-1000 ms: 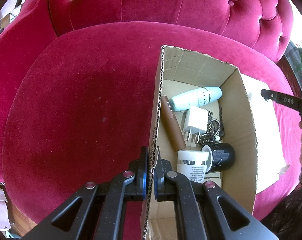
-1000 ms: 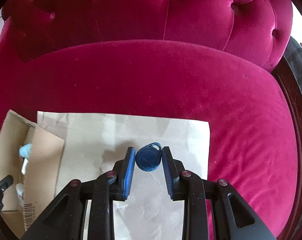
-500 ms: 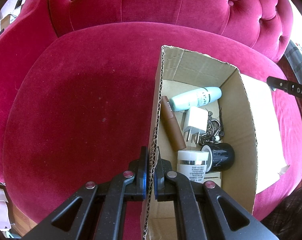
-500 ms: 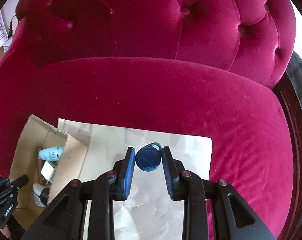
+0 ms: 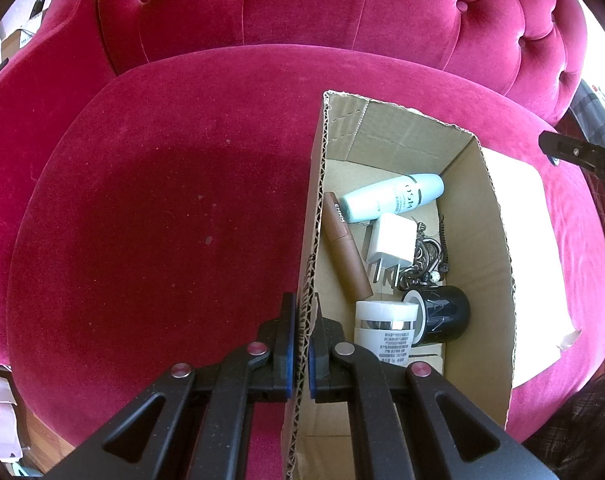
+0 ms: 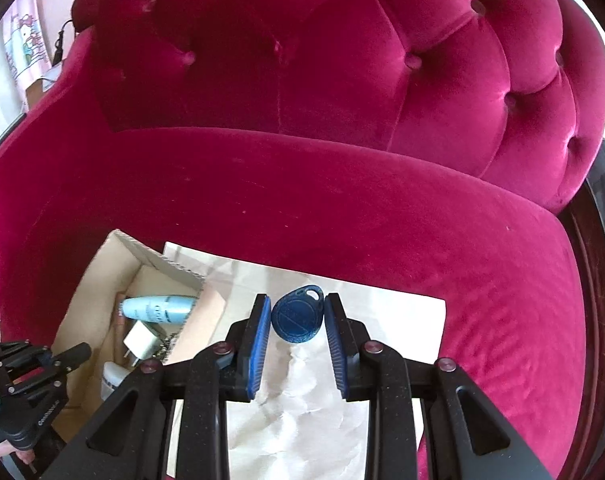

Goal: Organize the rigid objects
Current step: 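Carry the blue fob into the box and open the right gripper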

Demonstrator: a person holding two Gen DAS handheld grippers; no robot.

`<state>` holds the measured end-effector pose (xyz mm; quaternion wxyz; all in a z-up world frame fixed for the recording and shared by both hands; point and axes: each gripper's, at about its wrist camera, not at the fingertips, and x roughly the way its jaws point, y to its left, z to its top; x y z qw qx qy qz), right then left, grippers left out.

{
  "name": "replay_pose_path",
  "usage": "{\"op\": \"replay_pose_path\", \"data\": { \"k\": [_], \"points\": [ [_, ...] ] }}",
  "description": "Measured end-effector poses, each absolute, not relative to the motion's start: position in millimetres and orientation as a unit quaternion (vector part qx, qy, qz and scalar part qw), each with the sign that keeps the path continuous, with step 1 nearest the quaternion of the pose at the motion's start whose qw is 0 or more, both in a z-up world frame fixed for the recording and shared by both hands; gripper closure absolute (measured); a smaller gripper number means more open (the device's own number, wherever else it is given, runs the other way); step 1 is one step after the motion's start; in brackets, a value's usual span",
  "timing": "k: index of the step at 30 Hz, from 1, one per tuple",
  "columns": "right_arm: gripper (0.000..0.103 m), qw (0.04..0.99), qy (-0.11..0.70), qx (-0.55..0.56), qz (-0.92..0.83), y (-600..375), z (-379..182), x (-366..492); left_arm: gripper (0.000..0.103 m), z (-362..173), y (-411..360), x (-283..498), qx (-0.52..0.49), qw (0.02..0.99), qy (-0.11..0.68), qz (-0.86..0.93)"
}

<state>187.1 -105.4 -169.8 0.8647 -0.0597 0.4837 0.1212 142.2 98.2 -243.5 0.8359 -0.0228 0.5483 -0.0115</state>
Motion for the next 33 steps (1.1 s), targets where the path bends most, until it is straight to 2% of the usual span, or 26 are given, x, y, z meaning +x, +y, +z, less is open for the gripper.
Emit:
{"op": "replay_pose_path", "data": {
  "k": [13, 33],
  "points": [
    [0.074, 0.865, 0.465, -0.071, 0.178, -73.4, -149.8, 173.6, 0.099, -243.3, 98.4, 141.9, -0.023, 0.836, 0.548, -0.011],
    [0.074, 0.843, 0.46, -0.094, 0.262, -29.7, -151.0, 148.7, 0.099, -243.4, 98.0, 141.8, -0.023, 0.836, 0.548, -0.011]
  ]
}}
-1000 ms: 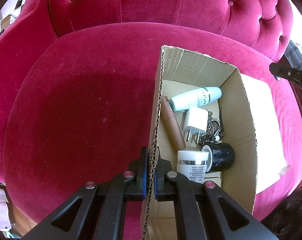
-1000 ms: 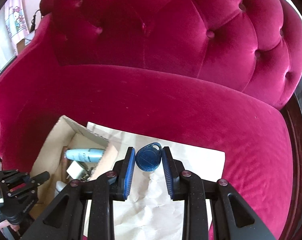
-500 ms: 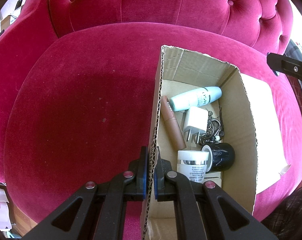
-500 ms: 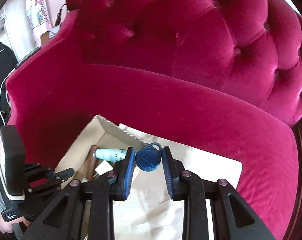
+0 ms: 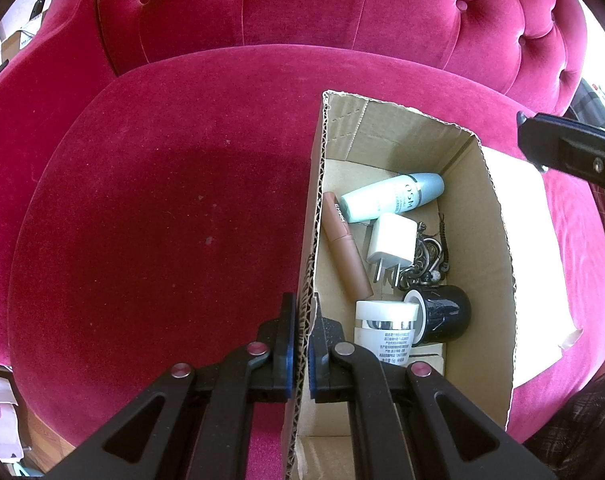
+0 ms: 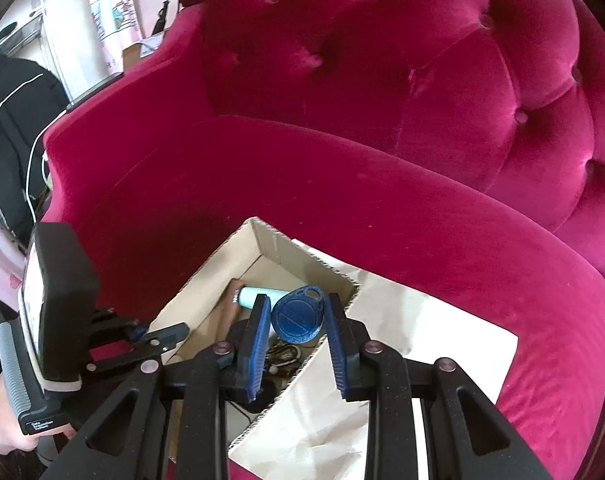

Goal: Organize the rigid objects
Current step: 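Carry the blue fob into the box and open the right gripper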

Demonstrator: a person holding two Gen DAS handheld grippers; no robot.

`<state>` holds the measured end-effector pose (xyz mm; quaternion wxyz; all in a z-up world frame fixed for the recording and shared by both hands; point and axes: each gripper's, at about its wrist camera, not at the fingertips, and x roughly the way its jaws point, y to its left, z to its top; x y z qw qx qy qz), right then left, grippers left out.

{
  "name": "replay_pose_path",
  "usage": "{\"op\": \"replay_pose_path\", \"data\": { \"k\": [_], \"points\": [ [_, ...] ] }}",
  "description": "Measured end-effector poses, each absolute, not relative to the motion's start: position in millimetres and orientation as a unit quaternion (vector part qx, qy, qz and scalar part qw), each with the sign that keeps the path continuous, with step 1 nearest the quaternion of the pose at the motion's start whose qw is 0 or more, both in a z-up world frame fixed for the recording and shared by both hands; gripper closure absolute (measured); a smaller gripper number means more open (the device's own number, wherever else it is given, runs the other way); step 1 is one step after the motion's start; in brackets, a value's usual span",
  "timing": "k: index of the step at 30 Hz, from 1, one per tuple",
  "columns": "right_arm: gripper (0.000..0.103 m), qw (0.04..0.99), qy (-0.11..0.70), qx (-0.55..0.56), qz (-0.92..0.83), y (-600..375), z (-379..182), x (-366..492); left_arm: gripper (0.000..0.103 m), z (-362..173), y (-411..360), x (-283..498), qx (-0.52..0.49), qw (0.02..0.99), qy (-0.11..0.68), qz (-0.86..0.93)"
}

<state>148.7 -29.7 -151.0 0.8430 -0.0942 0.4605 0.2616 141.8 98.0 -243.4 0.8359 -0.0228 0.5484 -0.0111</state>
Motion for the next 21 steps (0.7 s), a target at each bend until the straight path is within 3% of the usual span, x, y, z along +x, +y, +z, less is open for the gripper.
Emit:
{"op": "replay_pose_path", "data": {
  "k": [21],
  "points": [
    [0.074, 0.815, 0.469, -0.123, 0.318, -8.4, -160.6, 133.9, 0.099, -243.1, 96.6, 141.1, -0.023, 0.836, 0.548, -0.011]
  ]
}}
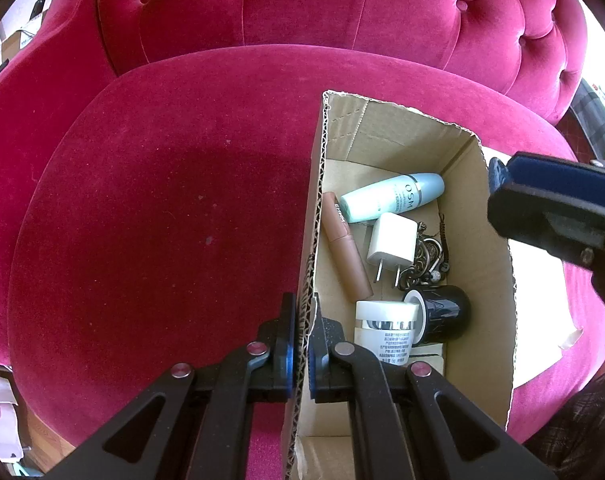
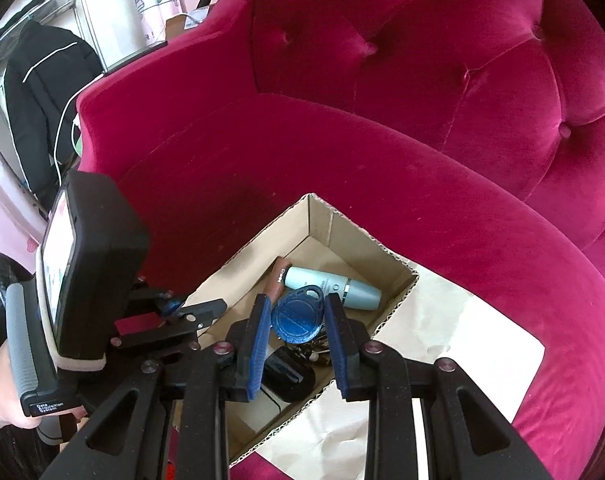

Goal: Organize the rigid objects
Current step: 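Carry the blue fob into the box and open the right gripper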

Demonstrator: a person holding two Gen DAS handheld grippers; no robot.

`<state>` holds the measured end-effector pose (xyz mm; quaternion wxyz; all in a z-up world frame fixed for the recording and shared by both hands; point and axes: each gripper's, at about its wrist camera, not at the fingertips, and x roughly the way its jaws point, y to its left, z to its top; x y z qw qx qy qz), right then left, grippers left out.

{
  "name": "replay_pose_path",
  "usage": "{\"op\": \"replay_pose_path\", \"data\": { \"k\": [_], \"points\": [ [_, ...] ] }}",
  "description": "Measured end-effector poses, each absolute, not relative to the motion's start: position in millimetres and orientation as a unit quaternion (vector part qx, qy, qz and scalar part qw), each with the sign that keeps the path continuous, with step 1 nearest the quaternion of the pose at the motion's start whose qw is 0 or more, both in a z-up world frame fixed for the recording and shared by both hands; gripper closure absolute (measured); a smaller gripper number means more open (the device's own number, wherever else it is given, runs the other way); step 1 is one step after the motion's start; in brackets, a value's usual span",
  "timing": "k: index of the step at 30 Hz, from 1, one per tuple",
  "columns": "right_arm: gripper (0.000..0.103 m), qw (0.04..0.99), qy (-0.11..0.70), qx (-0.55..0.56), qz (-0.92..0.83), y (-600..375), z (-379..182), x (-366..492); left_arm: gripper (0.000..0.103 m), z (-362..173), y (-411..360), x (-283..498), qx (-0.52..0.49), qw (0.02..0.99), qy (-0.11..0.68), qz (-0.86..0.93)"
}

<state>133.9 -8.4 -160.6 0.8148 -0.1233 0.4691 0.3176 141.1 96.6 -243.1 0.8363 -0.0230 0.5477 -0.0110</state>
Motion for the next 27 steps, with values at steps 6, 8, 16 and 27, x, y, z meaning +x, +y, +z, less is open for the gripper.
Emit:
{"op": "replay_pose_path", "data": {
  "k": [6, 8, 16, 27],
  "points": [
    [0.074, 0.809, 0.477, -0.129, 0.319, -6.2, -166.3, 132.7, 0.099, -243.0, 96.5, 141.0, -0.023, 0.836, 0.548, -0.011],
    [0.074, 0.807, 0.479, -0.132, 0.319, -4.8, -169.8, 132.9, 0.099, -243.1, 96.5, 141.1, -0.022, 0.836, 0.548, -0.011],
    [0.074, 0.804, 0.482, -0.135, 0.322, -3.0, -174.6, 131.3, 0.099, -242.9, 97.8, 141.6, -0.023, 0.836, 0.548, -0.011],
    [0.007, 0.824, 0.466, -0.136, 0.292, -15.0, -167.8, 137.6, 0.099, -241.5, 95.4, 141.5, -0.02, 0.836, 0.548, -0.009]
  ]
}}
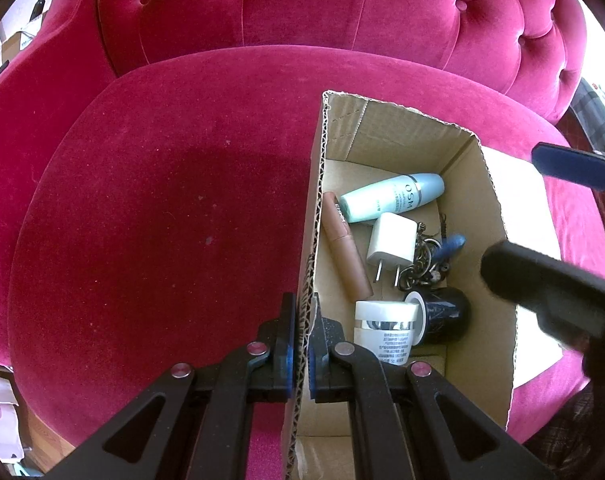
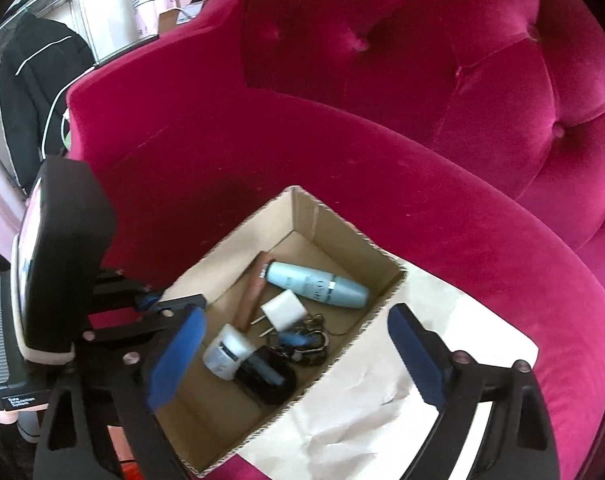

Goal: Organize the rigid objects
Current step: 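Carry the blue fob into the box and open the right gripper, then open the left gripper to release the box onto the sofa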

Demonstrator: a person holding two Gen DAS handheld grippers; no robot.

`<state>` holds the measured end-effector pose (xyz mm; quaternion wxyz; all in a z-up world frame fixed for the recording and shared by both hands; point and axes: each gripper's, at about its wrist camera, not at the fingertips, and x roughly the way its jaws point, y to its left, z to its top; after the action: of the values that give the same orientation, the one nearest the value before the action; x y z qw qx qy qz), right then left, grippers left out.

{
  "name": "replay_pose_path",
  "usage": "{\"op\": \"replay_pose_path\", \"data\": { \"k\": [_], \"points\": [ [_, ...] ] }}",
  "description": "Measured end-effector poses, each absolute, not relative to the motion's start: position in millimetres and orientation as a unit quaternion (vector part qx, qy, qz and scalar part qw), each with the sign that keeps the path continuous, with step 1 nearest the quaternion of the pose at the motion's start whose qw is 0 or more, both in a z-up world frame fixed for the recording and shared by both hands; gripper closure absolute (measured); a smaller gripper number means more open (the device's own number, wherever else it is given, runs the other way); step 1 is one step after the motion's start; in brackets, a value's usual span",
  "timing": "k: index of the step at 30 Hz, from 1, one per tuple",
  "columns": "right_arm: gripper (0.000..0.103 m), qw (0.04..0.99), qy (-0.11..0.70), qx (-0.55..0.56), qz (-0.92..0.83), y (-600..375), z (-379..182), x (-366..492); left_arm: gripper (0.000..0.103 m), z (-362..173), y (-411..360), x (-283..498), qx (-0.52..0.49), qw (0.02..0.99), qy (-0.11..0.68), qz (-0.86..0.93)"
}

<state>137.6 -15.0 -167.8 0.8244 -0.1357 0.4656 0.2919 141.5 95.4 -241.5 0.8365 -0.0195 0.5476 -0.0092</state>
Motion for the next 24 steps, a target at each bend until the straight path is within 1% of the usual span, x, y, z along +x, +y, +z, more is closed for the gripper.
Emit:
{"op": "replay_pose_path", "data": {
  "k": [2, 24],
  "points": [
    [0.0, 0.827, 0.467, -0.135, 0.282, -18.7, -168.7, 141.3, 0.099, -242.4, 94.4, 142.0, -0.019, 0.836, 0.548, -0.009],
    [0.0, 0.829, 0.485, -0.119, 0.25, -31.0, -162.0, 144.7, 0.099, -239.8, 90.5, 138.9, -0.011, 0.84, 0.543, -0.007]
  ]
}}
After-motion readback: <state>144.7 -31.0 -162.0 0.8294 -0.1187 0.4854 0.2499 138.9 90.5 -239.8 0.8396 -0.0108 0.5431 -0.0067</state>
